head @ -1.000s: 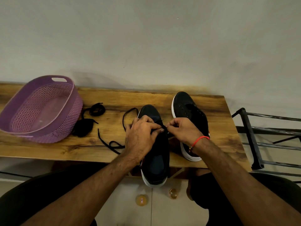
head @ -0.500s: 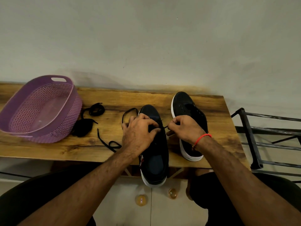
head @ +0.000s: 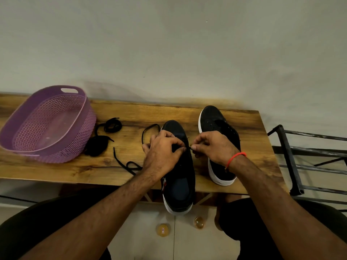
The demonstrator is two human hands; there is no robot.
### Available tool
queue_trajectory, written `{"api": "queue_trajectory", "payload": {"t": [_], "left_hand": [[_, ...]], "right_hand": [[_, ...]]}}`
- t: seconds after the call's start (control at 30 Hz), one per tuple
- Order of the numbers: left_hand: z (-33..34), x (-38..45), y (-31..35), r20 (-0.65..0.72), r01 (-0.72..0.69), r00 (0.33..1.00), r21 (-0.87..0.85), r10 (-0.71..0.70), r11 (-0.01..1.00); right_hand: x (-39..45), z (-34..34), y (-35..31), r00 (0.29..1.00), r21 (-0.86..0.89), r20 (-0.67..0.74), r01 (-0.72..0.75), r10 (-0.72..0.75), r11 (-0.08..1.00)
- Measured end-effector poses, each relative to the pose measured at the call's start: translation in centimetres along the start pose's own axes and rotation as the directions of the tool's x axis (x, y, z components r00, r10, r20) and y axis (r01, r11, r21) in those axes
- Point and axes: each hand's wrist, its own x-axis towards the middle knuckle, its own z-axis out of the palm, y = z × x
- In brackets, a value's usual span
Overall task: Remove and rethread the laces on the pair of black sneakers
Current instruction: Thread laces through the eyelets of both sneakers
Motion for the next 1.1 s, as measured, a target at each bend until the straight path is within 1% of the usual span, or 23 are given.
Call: {"api": "queue_trajectory", "payload": {"t": [0.07, 0.13, 0.17, 0.2, 0.27, 0.3, 0.33, 0.4, 0.47, 0.53, 0.57, 0.6, 0.67, 0.7, 0.73, 0.77, 0.87, 0.93, 0.97, 1.0, 1.03, 1.07, 1.1], "left_hand": [[0.0, 0.0, -0.1, -0.001, -0.004, 1.000, 0.005, 0.004, 1.000], [-0.1, 0.1, -0.1, 0.011, -0.012, 1.000, 0.006, 0.012, 1.000], [-0.3, 0.1, -0.1, 0.022, -0.020, 1.000, 0.010, 0.020, 1.000], [-0.5, 0.2, -0.1, 0.031, -0.030, 0.999, 0.017, 0.029, 0.999], [-1.4, 0.4, -0.2, 0.039, -0.036, 0.999, 0.028, 0.035, 0.999], [-2.0, 0.5, -0.4, 0.040, -0.027, 0.999, 0.021, 0.026, 0.999], [-2.6, 0.7, -0.7, 0.045, -0.011, 0.999, 0.013, 0.010, 1.000], [-3.7, 0.9, -1.3, 0.070, 0.026, 0.997, 0.031, -0.028, 0.999], [-4.5, 0.8, -2.0, 0.110, 0.065, 0.991, 0.104, -0.076, 0.992], [-4.9, 0.4, -2.4, 0.151, 0.084, 0.983, 0.158, -0.108, 0.984], [-4.9, 0.2, -2.4, 0.179, 0.081, 0.978, 0.173, -0.112, 0.982], [-4.9, -0.1, -2.4, 0.209, 0.071, 0.972, 0.193, -0.112, 0.979], [-4.6, -0.4, -2.4, 0.262, 0.051, 0.958, 0.243, -0.116, 0.969], [-4.4, -0.5, -2.3, 0.271, 0.052, 0.954, 0.261, -0.125, 0.964], [-4.3, -0.5, -2.3, 0.272, 0.062, 0.953, 0.265, -0.136, 0.962], [-4.3, -0.5, -2.4, 0.270, 0.076, 0.952, 0.251, -0.145, 0.965], [-4.1, -0.3, -2.7, 0.267, 0.091, 0.953, 0.208, -0.146, 0.974], [-4.1, -0.2, -2.9, 0.277, 0.091, 0.950, 0.189, -0.142, 0.978], [-4.1, 0.0, -3.0, 0.274, 0.094, 0.951, 0.183, -0.143, 0.979], [-4.3, 0.0, -2.9, 0.268, 0.102, 0.952, 0.188, -0.151, 0.977], [-4.4, 0.0, -2.8, 0.255, 0.115, 0.953, 0.196, -0.164, 0.974], [-4.5, 0.1, -2.7, 0.242, 0.130, 0.954, 0.195, -0.176, 0.972], [-4.6, 0.2, -2.7, 0.233, 0.145, 0.954, 0.181, -0.186, 0.973]], "right_hand": [[0.0, 0.1, -0.1, 0.998, -0.079, 0.056, 0.006, -0.001, 0.997], [0.0, 0.2, -0.2, 0.999, -0.143, 0.043, 0.013, -0.007, 0.990], [-0.1, 0.1, -0.2, 1.000, -0.117, 0.015, 0.015, -0.013, 0.993], [-0.1, -0.1, -0.4, 1.000, -0.047, -0.025, 0.017, -0.018, 0.999], [-0.1, -0.7, -0.7, 0.988, 0.208, -0.153, 0.043, -0.010, 0.977], [-0.1, -1.0, -1.0, 0.976, 0.388, -0.218, 0.071, 0.016, 0.919], [-0.1, -1.3, -1.3, 0.966, 0.574, -0.255, 0.113, 0.046, 0.811], [-0.1, -1.9, -1.8, 0.964, 0.839, -0.258, 0.192, 0.061, 0.510], [0.0, -2.5, -2.0, 0.976, 0.940, -0.219, 0.215, -0.016, 0.266], [0.1, -3.0, -2.1, 0.979, 0.975, -0.185, 0.194, -0.090, 0.104], [0.1, -3.0, -2.0, 0.978, 0.978, -0.184, 0.193, -0.097, 0.085], [0.0, -2.9, -2.1, 0.977, 0.969, -0.195, 0.206, -0.087, 0.140], [-0.5, -2.5, -2.5, 0.971, 0.878, -0.236, 0.233, -0.047, 0.417], [-0.7, -2.3, -2.7, 0.967, 0.825, -0.251, 0.236, -0.041, 0.513], [-0.7, -2.3, -2.8, 0.963, 0.816, -0.267, 0.249, -0.042, 0.522], [-0.7, -2.5, -3.2, 0.956, 0.846, -0.289, 0.282, -0.053, 0.452], [-0.9, -4.4, -4.1, 0.902, 0.907, -0.405, 0.417, -0.149, 0.063], [-1.4, -5.7, -4.4, 0.876, 0.897, -0.441, 0.435, -0.197, -0.074], [-1.7, -6.1, -4.4, 0.875, 0.900, -0.435, 0.431, -0.211, -0.070], [-2.0, -6.4, -4.4, 0.882, 0.902, -0.421, 0.431, -0.214, 0.002], [-2.0, -6.3, -4.2, 0.892, 0.884, -0.405, 0.438, -0.201, 0.161], [-2.0, -6.0, -4.1, 0.898, 0.797, -0.393, 0.441, -0.200, 0.413], [-1.8, -5.4, -3.9, 0.897, 0.576, -0.377, 0.424, -0.233, 0.699]]}}
